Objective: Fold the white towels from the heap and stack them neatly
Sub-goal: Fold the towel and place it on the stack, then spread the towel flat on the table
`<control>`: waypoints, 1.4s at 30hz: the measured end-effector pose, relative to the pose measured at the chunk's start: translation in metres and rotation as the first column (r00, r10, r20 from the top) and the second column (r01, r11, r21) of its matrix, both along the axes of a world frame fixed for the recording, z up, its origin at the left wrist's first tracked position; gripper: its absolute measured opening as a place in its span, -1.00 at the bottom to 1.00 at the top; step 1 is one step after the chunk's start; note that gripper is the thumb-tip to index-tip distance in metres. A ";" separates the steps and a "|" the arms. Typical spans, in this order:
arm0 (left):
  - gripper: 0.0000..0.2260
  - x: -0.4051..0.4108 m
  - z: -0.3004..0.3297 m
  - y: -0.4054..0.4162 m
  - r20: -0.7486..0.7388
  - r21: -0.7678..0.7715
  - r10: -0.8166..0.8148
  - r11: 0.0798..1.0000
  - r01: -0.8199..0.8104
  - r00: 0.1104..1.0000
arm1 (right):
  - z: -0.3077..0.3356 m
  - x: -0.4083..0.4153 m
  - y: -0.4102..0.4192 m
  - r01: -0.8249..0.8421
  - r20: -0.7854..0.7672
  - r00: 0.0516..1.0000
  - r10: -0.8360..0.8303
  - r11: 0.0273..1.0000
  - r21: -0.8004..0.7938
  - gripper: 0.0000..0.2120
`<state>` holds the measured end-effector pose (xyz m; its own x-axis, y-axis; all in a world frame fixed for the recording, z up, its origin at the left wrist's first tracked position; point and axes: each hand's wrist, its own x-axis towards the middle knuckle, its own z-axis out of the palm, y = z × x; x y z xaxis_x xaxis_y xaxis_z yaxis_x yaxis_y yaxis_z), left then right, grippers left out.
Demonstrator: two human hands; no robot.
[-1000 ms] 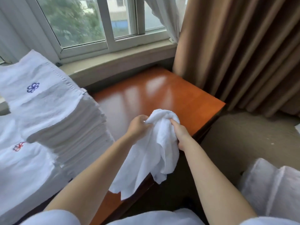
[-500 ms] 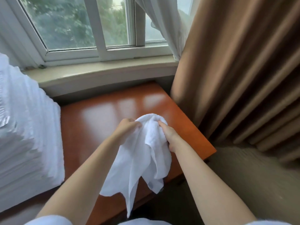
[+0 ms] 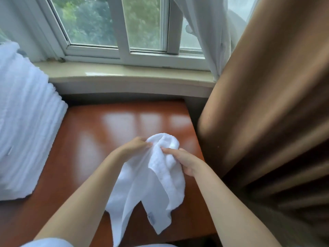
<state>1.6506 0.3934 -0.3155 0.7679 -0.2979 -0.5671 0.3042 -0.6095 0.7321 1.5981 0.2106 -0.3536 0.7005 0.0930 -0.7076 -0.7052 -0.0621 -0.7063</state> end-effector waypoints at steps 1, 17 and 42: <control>-0.70 -0.006 0.000 -0.006 -0.049 -0.024 -0.015 1.000 0.013 0.999 | -0.003 0.004 -0.013 -0.045 -0.007 0.999 0.044 0.999 -0.027 -0.39; -0.52 -0.113 0.046 -0.019 -0.286 -0.049 0.259 0.958 -0.283 0.923 | 0.072 0.071 -0.007 -0.774 0.029 0.416 0.909 0.371 -0.512 -0.91; -0.78 -0.123 -0.079 0.001 -0.232 -0.016 0.912 0.345 -0.938 0.339 | -0.045 0.043 0.035 -0.515 -0.001 0.853 0.521 0.844 0.151 -0.62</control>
